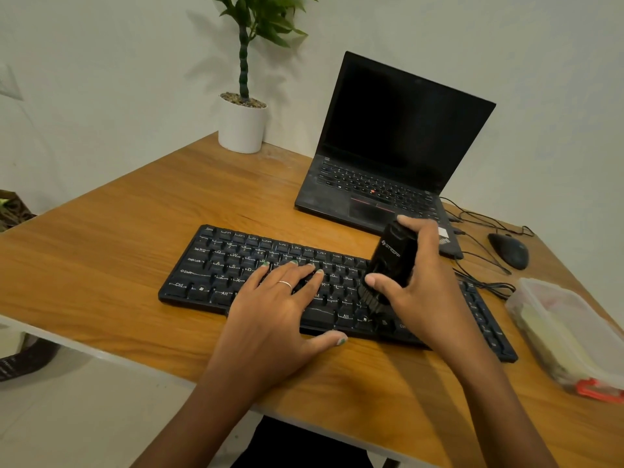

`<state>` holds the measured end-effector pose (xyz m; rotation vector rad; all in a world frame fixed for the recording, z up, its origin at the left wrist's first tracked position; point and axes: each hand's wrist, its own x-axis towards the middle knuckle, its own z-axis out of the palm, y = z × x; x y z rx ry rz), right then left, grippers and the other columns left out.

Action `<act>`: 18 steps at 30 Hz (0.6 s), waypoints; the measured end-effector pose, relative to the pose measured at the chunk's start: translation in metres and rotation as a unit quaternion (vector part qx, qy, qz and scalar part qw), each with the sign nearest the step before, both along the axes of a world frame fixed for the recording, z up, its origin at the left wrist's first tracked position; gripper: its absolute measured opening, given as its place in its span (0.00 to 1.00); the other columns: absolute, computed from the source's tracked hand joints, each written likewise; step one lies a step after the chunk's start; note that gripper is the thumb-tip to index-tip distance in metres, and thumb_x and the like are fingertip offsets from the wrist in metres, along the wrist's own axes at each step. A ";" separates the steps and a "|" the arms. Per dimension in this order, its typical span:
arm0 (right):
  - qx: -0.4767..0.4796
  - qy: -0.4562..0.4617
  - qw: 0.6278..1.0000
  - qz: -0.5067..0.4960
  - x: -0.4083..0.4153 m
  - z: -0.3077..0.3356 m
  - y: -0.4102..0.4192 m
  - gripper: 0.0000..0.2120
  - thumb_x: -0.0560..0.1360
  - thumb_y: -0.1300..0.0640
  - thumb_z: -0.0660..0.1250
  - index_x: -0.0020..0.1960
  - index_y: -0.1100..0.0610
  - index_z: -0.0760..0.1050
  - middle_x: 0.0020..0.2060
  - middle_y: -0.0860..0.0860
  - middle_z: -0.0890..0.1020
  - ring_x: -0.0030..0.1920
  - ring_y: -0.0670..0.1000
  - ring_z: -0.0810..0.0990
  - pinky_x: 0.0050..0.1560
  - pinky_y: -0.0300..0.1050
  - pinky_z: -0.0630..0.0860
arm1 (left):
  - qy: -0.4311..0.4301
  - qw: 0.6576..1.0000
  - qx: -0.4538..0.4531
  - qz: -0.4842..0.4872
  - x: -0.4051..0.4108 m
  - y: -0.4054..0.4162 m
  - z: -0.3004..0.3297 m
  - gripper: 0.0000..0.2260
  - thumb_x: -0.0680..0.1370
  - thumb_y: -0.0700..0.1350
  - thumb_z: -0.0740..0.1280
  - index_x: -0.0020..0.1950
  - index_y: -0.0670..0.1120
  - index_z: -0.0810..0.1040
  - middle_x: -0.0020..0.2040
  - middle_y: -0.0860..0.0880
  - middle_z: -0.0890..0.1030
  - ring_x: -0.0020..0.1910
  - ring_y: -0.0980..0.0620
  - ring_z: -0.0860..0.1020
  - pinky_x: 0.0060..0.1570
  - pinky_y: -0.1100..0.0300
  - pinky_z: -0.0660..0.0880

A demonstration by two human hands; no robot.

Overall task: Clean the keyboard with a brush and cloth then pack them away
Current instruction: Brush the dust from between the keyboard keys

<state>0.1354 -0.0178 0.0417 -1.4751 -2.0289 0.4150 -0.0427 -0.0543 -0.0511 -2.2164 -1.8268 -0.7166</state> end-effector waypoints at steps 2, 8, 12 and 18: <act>0.017 0.001 1.000 -0.003 -0.010 -0.002 0.011 0.37 0.71 0.56 0.71 0.71 0.46 0.52 0.44 0.40 0.68 0.42 0.42 0.72 0.38 0.36 0.75 | 0.005 1.000 0.001 0.004 0.000 0.000 -0.001 0.37 0.73 0.74 0.52 0.68 0.49 0.76 0.66 0.50 0.77 0.65 0.50 0.75 0.65 0.47 0.68; 0.032 0.027 0.999 -0.013 -0.016 -0.004 0.022 0.36 0.73 0.57 0.71 0.71 0.48 0.52 0.44 0.41 0.71 0.43 0.43 0.74 0.39 0.35 0.74 | 0.021 1.000 0.010 0.009 0.001 0.001 -0.001 0.37 0.74 0.72 0.52 0.67 0.48 0.77 0.65 0.49 0.78 0.65 0.49 0.76 0.65 0.49 0.66; -0.016 0.016 1.000 0.011 -0.001 -0.001 -0.002 0.36 0.72 0.57 0.70 0.70 0.46 0.51 0.41 0.36 0.66 0.40 0.40 0.73 0.38 0.37 0.75 | 0.021 1.000 0.015 0.016 0.001 0.000 -0.001 0.37 0.74 0.73 0.51 0.67 0.48 0.77 0.65 0.50 0.78 0.65 0.49 0.76 0.65 0.50 0.64; -0.014 0.029 0.999 0.002 0.003 0.000 -0.002 0.36 0.71 0.57 0.71 0.69 0.46 0.53 0.42 0.37 0.67 0.41 0.42 0.73 0.39 0.39 0.76 | 0.021 1.000 0.013 0.010 0.001 -0.001 -0.001 0.37 0.74 0.73 0.51 0.67 0.48 0.77 0.65 0.49 0.78 0.65 0.49 0.76 0.65 0.49 0.66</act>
